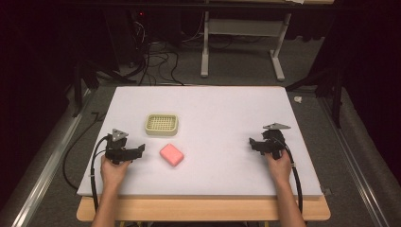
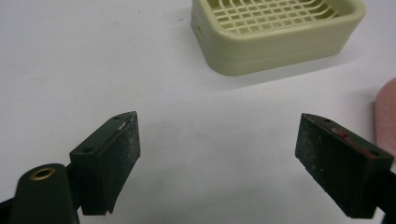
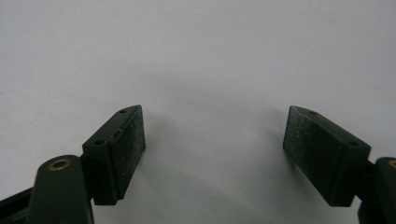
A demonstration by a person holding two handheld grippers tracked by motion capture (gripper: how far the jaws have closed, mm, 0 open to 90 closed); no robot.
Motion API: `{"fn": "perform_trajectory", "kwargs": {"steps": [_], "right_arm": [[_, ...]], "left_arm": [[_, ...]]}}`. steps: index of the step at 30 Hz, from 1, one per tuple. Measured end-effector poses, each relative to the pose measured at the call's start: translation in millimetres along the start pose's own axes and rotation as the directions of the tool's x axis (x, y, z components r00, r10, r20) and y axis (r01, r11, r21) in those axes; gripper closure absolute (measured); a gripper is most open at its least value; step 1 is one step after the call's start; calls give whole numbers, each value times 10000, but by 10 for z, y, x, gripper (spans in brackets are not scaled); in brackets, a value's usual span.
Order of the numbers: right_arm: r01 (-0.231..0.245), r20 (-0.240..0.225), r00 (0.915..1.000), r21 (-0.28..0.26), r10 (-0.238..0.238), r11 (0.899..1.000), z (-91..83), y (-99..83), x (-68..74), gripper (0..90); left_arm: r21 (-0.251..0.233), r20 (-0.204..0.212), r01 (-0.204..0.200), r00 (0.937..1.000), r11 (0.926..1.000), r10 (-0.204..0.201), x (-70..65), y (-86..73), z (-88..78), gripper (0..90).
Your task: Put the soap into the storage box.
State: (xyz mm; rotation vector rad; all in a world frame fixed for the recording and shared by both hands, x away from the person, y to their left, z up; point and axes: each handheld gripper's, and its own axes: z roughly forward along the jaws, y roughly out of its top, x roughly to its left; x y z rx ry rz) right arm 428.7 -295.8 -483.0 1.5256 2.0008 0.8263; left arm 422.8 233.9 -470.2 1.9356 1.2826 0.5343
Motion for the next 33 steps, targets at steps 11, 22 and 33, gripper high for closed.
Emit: {"fn": "perform_trajectory", "kwargs": {"steps": [11,22,33], "right_arm": [[1,-3,10000,2,-1,10000,0,0,1,217],[26,1,10000,-5,-26,10000,1,0,-1,217],[37,1,10000,1,-37,10000,0,-1,-2,217]], "left_arm": [[-676,698,101,9975,9977,-54,-137,59,-112,159],[-650,1334,-138,9908,9978,224,-340,88,-150,149],[-545,1696,-940,9802,9941,1020,-637,144,-117,128]]}}
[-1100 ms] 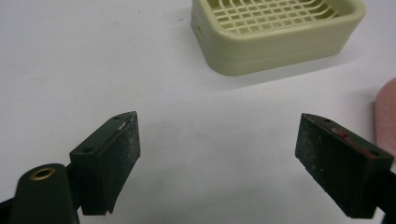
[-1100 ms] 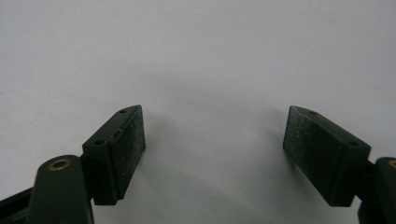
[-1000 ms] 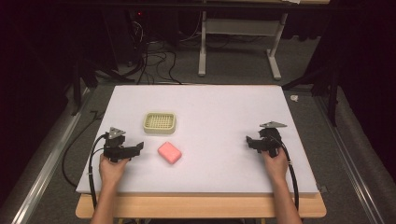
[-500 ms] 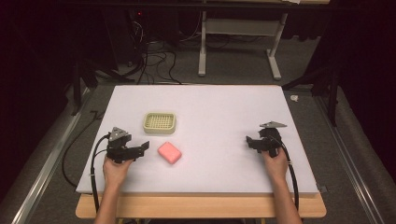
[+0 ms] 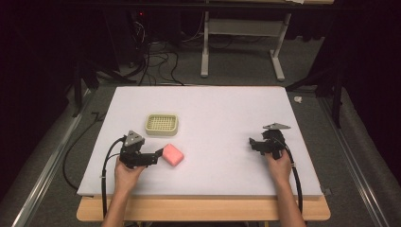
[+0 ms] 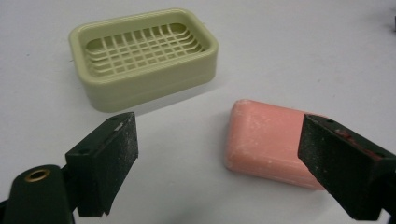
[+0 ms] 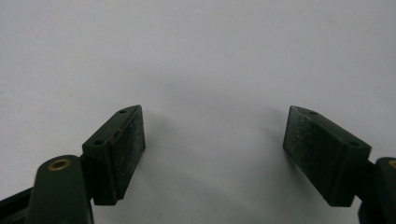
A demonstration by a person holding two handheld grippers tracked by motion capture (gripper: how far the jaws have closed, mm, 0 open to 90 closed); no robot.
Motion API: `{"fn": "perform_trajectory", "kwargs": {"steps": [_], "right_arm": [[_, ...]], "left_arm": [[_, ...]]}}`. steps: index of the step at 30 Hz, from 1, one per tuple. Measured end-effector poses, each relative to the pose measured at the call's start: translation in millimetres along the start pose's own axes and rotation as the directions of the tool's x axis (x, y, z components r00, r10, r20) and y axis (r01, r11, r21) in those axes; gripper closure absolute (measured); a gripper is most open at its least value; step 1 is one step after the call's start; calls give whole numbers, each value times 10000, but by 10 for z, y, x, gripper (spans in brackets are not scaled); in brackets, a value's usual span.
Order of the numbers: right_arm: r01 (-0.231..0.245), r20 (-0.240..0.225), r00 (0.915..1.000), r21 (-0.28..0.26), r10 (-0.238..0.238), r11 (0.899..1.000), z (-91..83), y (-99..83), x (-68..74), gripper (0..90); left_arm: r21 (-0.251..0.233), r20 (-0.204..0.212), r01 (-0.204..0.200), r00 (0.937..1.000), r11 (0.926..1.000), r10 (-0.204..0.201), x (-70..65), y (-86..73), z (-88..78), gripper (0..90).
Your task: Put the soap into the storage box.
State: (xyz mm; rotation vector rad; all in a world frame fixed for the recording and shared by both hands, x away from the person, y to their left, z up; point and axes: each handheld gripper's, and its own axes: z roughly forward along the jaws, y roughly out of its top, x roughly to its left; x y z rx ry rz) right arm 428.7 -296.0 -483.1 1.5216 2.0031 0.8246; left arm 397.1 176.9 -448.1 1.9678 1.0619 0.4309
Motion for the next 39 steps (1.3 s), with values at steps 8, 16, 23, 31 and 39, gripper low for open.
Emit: {"fn": "perform_trajectory", "kwargs": {"steps": [8,16,23,31,39], "right_arm": [[0,-4,10000,-23,0,10000,2,0,0,217],[-13,-11,10000,-7,13,10000,0,-1,2,214],[-1,-21,10000,-3,1,10000,1,-1,2,211],[-27,-32,10000,23,27,10000,-1,1,5,208],[-15,-33,10000,26,15,10000,-1,1,5,206]], "left_arm": [[254,195,-377,9991,9990,372,-155,32,119,70],[744,97,-809,9967,9939,804,-245,18,257,4],[886,177,-932,9956,9917,919,-278,2,332,2],[1171,413,-1211,9923,9857,1170,-351,-10,410,2],[1616,465,-1302,9912,9782,1242,-389,-34,524,10]]}}
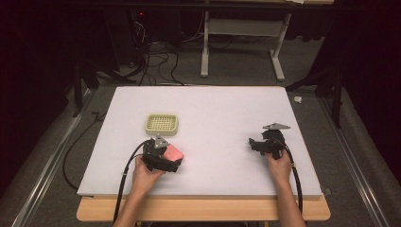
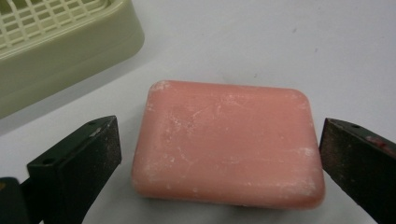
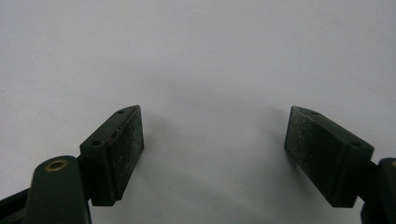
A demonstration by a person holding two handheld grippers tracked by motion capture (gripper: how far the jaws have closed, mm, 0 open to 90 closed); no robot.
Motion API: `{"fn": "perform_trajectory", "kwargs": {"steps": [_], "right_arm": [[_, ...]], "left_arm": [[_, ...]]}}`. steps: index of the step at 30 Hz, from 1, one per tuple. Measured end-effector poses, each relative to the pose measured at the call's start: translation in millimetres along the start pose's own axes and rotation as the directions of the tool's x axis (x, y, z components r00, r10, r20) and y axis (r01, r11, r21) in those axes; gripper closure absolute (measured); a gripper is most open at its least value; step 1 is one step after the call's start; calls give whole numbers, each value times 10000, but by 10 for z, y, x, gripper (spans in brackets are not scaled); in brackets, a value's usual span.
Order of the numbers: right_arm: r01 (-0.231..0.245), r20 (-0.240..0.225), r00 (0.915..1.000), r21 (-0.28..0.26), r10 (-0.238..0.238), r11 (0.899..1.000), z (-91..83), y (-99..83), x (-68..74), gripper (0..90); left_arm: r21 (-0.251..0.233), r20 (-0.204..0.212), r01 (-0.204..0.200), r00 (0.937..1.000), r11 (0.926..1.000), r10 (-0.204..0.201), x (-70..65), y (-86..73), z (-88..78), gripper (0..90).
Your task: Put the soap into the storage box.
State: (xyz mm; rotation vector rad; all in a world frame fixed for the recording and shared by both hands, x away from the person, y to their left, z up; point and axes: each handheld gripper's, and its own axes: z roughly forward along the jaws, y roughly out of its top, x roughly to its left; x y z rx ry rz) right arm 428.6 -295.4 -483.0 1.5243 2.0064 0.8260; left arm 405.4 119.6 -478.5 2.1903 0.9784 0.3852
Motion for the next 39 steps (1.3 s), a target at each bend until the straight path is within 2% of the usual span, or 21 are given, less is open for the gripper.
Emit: {"fn": "perform_trajectory", "kwargs": {"steps": [4,9,11,21,29,35,39], "right_arm": [[8,-7,10000,-1,-8,10000,0,0,0,205],[-6,-5,10000,8,6,10000,0,0,1,202],[-3,-6,10000,10,3,10000,0,0,2,202],[56,-35,10000,-9,-56,10000,3,-1,0,196],[68,-55,10000,2,-68,10000,3,0,0,194],[66,-48,10000,-10,-67,10000,5,0,0,193],[78,-51,10000,-6,-78,10000,5,0,0,192]], "left_arm": [[337,-120,-23,9999,9994,27,-8,-12,54,44],[226,3,54,10000,9997,-55,-1,-11,56,80],[181,16,-18,10000,9998,18,-14,-10,46,133],[178,108,-67,9999,9998,65,-23,-17,35,137],[162,-52,-89,9999,9998,90,-35,-15,11,138],[-12,-122,75,9999,10000,-75,-28,27,-42,139],[-323,-302,272,9991,9991,-281,-11,56,-100,138]]}}
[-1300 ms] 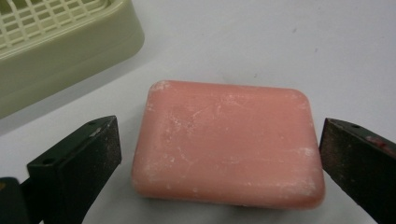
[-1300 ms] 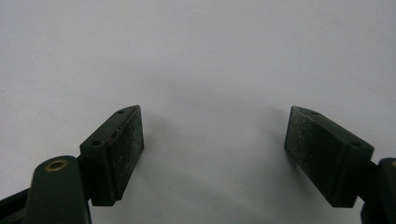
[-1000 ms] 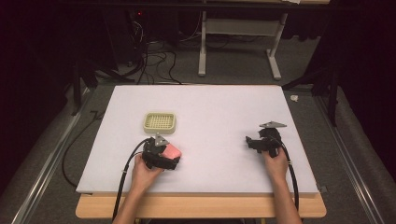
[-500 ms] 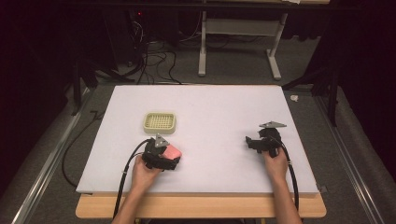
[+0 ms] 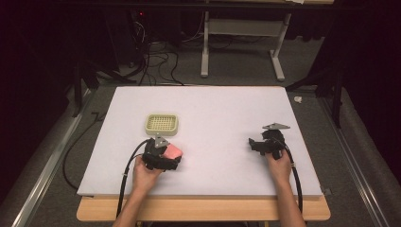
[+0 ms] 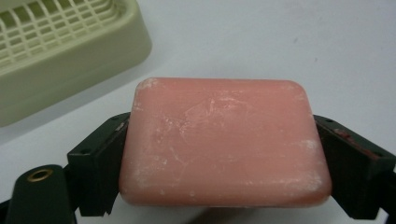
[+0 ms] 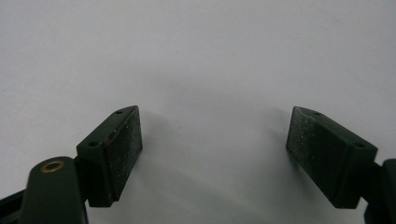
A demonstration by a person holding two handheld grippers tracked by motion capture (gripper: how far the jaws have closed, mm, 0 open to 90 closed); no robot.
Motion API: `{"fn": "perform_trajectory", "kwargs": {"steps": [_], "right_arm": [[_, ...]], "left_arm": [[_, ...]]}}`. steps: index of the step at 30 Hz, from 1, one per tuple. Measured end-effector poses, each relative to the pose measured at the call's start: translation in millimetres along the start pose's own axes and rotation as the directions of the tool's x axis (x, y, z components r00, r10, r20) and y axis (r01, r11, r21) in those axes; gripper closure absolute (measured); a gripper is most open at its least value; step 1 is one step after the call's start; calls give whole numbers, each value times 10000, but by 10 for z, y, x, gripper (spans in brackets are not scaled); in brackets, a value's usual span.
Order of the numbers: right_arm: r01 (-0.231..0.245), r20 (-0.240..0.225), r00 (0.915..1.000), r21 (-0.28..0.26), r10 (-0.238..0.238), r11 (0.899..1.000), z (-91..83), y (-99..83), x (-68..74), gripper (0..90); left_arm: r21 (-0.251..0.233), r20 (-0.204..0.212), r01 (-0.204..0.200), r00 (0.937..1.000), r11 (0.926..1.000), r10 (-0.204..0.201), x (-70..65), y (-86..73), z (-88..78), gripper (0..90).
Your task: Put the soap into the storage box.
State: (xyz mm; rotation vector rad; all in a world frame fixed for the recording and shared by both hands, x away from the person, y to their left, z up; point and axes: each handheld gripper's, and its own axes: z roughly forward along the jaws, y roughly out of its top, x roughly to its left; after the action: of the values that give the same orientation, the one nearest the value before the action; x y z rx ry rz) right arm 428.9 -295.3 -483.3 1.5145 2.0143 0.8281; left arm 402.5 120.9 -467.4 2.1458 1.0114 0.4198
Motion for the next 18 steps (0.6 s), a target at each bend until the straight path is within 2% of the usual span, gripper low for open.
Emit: {"fn": "perform_trajectory", "kwargs": {"steps": [13,16,18], "right_arm": [[9,-8,10000,13,-9,10000,-1,0,0,191],[11,-2,10000,14,-11,10000,-1,0,0,191],[13,-3,10000,14,-13,10000,-1,0,0,191]], "left_arm": [[-233,-252,313,9992,9992,-319,81,56,-101,139],[-348,-160,481,9987,9982,-486,112,61,-122,139],[-357,-242,560,9981,9978,-569,134,60,-128,139]]}}
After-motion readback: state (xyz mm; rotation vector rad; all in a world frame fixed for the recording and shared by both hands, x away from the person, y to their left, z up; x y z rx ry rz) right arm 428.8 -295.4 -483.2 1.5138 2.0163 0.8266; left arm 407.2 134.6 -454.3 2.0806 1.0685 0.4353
